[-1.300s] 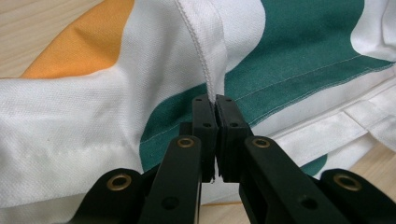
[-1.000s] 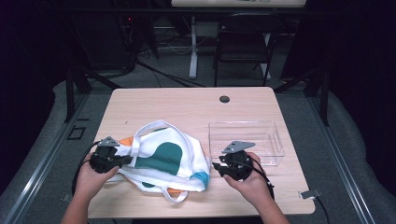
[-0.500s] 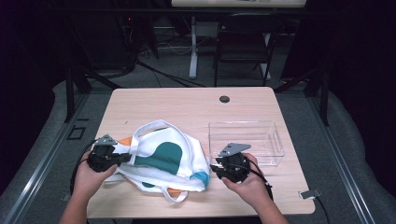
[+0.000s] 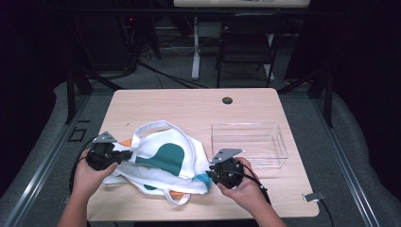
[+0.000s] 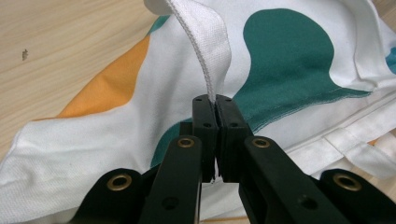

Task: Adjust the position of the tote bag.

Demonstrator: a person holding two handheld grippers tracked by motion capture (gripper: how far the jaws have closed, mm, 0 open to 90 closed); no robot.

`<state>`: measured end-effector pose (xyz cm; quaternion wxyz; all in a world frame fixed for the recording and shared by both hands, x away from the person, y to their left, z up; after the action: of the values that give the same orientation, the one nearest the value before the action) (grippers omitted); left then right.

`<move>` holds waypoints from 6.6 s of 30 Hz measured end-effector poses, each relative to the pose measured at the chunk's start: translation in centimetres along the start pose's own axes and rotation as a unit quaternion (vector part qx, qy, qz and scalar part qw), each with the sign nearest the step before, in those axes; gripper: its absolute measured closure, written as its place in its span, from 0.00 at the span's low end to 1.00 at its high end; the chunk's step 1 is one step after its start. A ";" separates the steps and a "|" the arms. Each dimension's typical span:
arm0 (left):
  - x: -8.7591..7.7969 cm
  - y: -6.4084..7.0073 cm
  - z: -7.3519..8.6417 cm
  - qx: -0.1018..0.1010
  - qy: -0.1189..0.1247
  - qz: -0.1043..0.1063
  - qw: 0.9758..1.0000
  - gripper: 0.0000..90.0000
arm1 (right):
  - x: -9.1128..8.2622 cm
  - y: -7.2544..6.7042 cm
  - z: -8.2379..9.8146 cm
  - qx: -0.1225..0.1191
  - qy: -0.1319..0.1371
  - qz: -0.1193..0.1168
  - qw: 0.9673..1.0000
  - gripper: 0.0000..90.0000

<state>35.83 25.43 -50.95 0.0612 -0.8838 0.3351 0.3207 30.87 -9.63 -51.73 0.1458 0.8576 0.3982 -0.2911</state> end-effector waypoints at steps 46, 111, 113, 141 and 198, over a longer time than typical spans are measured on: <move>-0.4 -0.4 -0.6 -0.006 0.016 0.002 1.000 0.98 | 7.2 -4.5 -2.8 -0.050 -0.040 -0.060 0.996 0.79; -0.3 -0.8 -0.2 -0.010 0.020 -0.005 1.000 0.85 | 5.3 -4.4 -5.6 -0.083 -0.023 -0.035 0.996 0.93; -0.4 -0.7 -0.3 -0.007 0.024 -0.007 1.000 0.84 | 5.2 -4.4 -5.8 -0.081 -0.018 -0.034 0.996 0.93; -1.5 1.9 -2.2 0.052 0.047 0.000 0.998 0.62 | 4.1 -3.3 -7.4 -0.081 -0.013 -0.022 0.996 0.93; 3.1 3.8 -2.1 0.116 -0.023 0.003 0.993 0.88 | 4.1 -2.7 -7.8 -0.065 0.000 -0.023 0.998 0.93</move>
<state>36.31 20.15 -50.82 0.1704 -0.8623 0.3711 0.2995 33.90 -1.74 -48.13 0.1947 0.8371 0.4355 -0.2677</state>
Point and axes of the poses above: each handheld gripper's, and its own axes: x roughly forward along the jaws, z roughly out of its underside, y roughly to its right, the point moved 4 cm from there along x, roughly forward along the jaws, and after that the axes turned 10 degrees about y, right-handed, at the moved point
